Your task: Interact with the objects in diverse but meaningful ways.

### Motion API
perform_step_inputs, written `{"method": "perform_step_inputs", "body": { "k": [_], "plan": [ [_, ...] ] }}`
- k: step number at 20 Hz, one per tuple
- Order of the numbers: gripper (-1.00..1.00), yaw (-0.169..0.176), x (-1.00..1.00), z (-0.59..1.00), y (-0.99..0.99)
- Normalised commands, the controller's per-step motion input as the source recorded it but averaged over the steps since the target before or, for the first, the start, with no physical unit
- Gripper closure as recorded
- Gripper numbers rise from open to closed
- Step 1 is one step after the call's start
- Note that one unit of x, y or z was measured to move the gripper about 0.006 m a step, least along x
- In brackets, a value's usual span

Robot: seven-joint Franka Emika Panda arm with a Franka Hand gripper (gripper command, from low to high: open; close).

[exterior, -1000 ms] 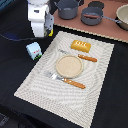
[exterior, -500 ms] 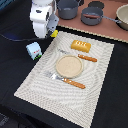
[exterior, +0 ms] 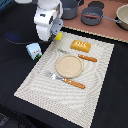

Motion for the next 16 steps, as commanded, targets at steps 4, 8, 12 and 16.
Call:
{"method": "perform_step_inputs", "body": {
  "k": [4,8,12,16],
  "plan": [
    [-1.00,0.004,0.02,-0.08,0.02],
    [-1.00,0.029,0.06,0.28,0.21],
    [-1.00,0.013,0.09,0.25,0.18],
    [-1.00,0.000,0.10,0.72,0.04]
  ]
}}
